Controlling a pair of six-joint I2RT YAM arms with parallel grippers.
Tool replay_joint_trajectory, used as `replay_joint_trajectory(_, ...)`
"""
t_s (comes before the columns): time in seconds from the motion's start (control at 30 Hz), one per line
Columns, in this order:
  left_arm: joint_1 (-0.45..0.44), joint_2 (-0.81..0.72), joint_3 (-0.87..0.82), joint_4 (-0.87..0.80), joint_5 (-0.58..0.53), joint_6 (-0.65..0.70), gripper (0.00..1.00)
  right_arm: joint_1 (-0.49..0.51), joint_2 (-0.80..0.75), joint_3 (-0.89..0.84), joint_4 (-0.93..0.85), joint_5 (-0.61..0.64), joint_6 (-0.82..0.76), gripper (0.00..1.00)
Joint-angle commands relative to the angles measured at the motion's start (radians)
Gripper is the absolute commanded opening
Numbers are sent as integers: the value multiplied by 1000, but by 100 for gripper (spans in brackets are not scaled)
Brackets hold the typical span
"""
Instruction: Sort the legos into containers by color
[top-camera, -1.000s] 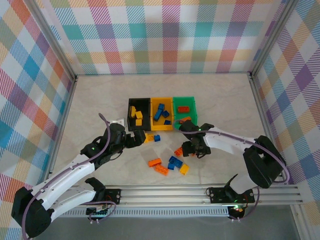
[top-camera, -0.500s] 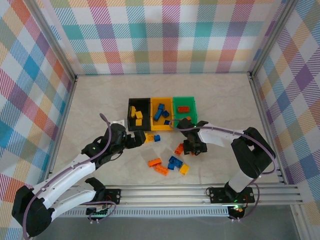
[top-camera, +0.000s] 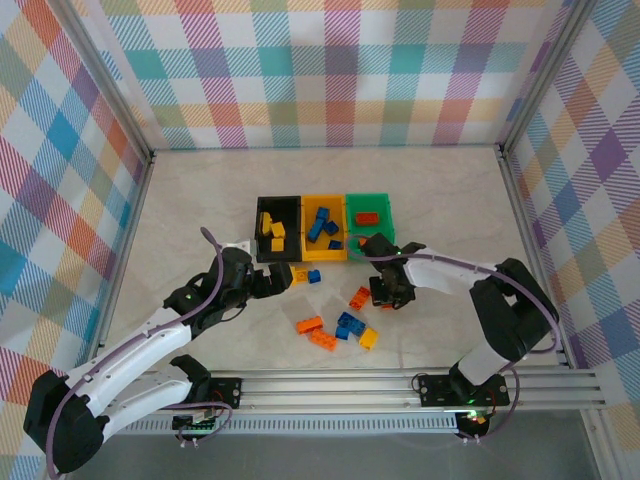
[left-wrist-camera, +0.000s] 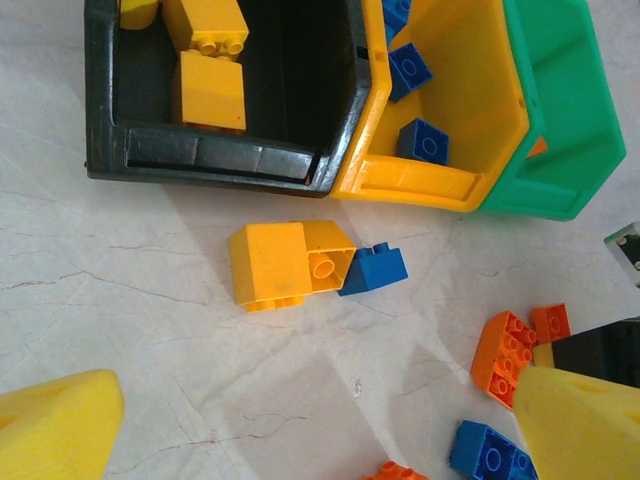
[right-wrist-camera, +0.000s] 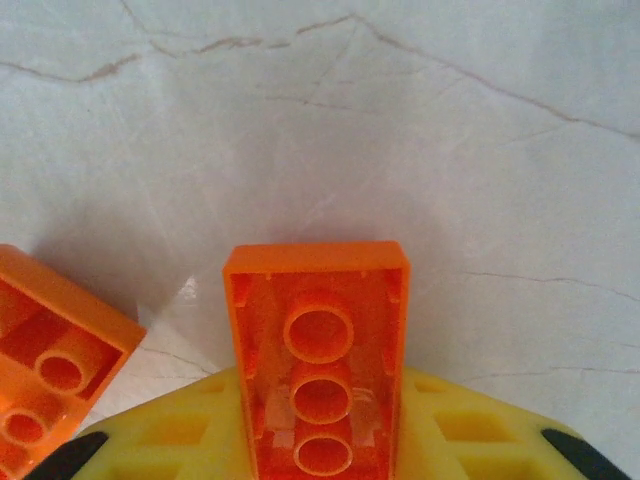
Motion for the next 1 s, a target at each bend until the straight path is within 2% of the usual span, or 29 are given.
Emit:
replay_joint_trajectory(0.0,-5,-17,-9,21,18,19,100,-9,-97,-7,28,19,14,33)
replay_joint_trajectory(0.1,-6,-14,-1,21,33,30,100,-11,-165,54,4,19,-10,32)
replay_joint_trajectory(0.2,-7,1,13,19,43,41,100,-20,-148,164,-2,29,-41,33)
replay_joint_trajectory(0.43,-13,87,66,7,75,94,100,-105,110,441,34,82,-59,33)
replay_joint_trajectory(0.63,-63,185,127,-45,70,143,98,-146,319,670,-1,87,-70,39)
replay_joint_trajectory(0.7,-94,216,153,-56,53,163,98,-147,366,731,-23,85,-69,44)
replay_joint_trajectory(0.8,-151,279,215,-88,21,208,98,-150,398,797,-51,81,-63,64)
replay_joint_trajectory(0.9,-209,358,290,-116,14,258,97,-151,344,782,-31,70,-55,78)
replay_joint_trajectory(0.97,-252,422,339,-125,19,291,97,-151,272,719,-1,65,-44,84)
